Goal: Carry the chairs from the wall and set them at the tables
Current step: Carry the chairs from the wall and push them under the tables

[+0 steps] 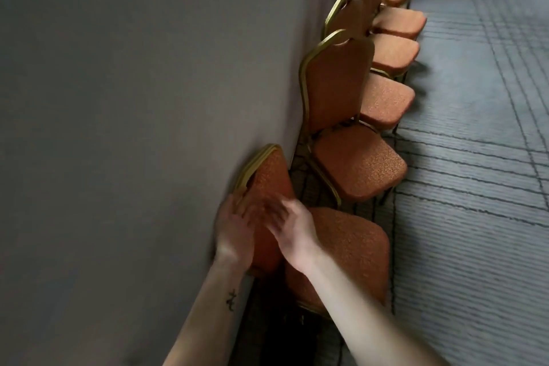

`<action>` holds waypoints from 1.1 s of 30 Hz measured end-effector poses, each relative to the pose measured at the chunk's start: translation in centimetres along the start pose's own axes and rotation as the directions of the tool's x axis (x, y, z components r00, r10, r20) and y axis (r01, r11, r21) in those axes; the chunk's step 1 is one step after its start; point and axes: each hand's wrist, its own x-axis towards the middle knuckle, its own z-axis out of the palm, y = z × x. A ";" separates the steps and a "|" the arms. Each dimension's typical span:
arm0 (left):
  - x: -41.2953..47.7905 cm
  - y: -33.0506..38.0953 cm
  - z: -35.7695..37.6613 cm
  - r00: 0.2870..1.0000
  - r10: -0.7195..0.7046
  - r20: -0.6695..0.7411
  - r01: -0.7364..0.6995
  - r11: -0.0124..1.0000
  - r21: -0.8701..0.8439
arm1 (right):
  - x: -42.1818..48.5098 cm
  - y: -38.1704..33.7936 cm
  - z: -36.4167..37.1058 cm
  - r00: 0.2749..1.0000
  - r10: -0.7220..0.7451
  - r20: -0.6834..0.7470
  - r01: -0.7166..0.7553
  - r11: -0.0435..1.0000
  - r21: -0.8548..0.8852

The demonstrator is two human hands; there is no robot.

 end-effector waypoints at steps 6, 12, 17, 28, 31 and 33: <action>5.5 1.0 0.4 0.992 0.012 -0.124 -0.015 1.000 -0.021 | 5.7 -0.1 2.4 0.999 0.037 0.015 -0.037 0.999 0.022; 8.0 1.0 -0.5 0.991 0.002 -0.134 0.006 0.998 0.058 | 10.4 0.3 3.5 0.993 0.113 -0.016 -0.113 0.994 0.005; 8.8 1.7 -1.5 0.991 -0.018 -0.130 0.024 0.999 0.045 | 12.2 1.3 4.0 0.986 0.158 -0.049 -0.158 0.987 0.014; 7.6 2.9 -0.4 0.997 -0.015 -0.074 0.025 0.990 0.136 | 11.0 1.6 3.2 0.992 0.104 -0.074 -0.101 0.994 0.045; 7.0 2.8 0.8 1.000 0.006 -0.012 -0.003 0.975 0.221 | 9.7 1.3 2.0 0.993 0.080 -0.089 -0.077 0.996 0.038; 6.7 2.5 2.0 0.999 0.025 0.032 -0.032 0.965 0.259 | 8.5 0.7 0.6 0.995 0.034 -0.093 -0.031 0.999 0.032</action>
